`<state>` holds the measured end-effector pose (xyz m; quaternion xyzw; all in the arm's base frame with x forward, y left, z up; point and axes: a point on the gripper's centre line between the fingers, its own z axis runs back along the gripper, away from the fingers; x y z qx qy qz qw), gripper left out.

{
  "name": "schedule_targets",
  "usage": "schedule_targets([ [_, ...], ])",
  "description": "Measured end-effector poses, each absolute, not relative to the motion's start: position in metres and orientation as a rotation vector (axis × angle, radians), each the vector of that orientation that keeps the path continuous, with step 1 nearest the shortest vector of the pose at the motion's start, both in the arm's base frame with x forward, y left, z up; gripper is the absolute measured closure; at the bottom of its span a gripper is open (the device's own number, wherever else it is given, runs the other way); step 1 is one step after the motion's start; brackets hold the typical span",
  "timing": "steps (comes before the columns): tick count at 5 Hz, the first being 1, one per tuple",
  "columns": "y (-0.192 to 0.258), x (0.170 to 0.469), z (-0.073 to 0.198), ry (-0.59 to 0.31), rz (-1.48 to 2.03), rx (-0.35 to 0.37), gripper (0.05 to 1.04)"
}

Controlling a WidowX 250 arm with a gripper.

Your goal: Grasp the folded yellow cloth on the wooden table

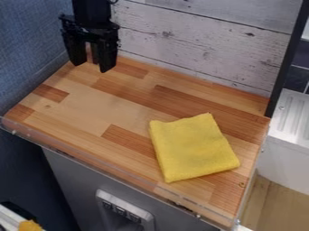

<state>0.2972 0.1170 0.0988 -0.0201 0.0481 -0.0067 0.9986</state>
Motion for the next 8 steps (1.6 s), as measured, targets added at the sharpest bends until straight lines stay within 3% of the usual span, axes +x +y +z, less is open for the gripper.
schedule_targets([
  [1,0.098,0.296,0.088,0.111,-0.054,-0.040,0.089],
  [5,-0.020,0.281,0.104,-0.027,-0.425,0.032,0.090],
  [8,-0.054,0.275,0.105,-0.064,-0.581,0.002,0.084],
])
